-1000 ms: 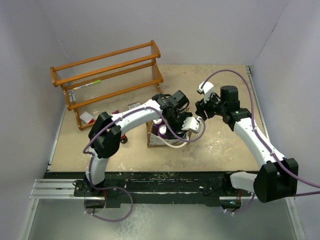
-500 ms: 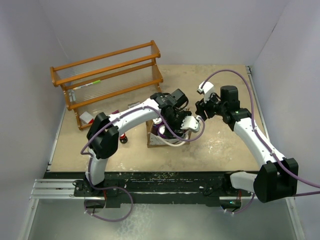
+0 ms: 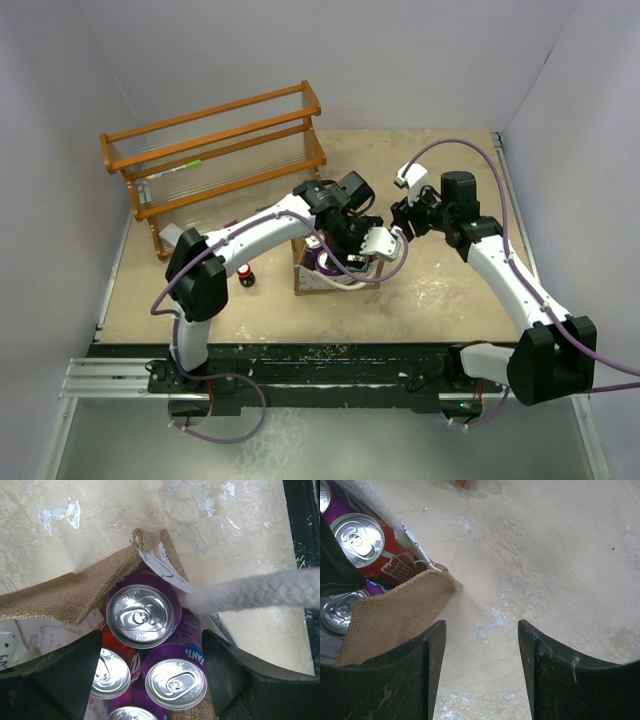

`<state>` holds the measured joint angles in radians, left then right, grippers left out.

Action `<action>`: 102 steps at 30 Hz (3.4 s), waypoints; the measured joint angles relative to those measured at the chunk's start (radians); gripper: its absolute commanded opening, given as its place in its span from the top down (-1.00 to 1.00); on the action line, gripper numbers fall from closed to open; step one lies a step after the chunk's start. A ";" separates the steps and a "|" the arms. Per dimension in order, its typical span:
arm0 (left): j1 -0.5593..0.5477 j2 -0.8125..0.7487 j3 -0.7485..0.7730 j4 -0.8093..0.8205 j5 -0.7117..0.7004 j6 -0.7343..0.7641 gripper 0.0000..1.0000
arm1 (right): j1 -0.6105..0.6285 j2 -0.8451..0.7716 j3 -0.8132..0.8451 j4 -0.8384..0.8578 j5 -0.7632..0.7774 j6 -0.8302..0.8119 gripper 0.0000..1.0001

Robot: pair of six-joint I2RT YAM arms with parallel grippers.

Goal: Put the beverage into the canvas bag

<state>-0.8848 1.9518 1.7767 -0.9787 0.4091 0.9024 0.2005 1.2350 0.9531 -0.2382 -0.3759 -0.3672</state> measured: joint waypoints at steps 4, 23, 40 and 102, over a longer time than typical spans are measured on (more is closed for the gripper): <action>0.000 -0.020 0.007 -0.006 -0.014 0.000 -0.64 | 0.000 0.000 0.000 0.000 0.000 0.000 -0.23; 0.024 -0.233 0.033 -0.053 -0.032 0.007 -0.64 | 0.000 0.002 0.000 0.000 0.000 0.000 -0.26; 0.359 -0.552 -0.137 -0.096 -0.051 -0.040 -0.72 | 0.000 0.002 0.000 0.000 0.000 0.001 -0.43; 1.067 -0.825 -0.935 -0.178 -0.090 -0.055 0.03 | 0.000 -0.037 0.000 -0.003 -0.008 0.002 -0.90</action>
<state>0.1825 1.1267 0.8413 -1.1564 0.3191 0.8474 0.2005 1.1980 0.9531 -0.2409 -0.3840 -0.3649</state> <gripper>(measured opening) 0.714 0.947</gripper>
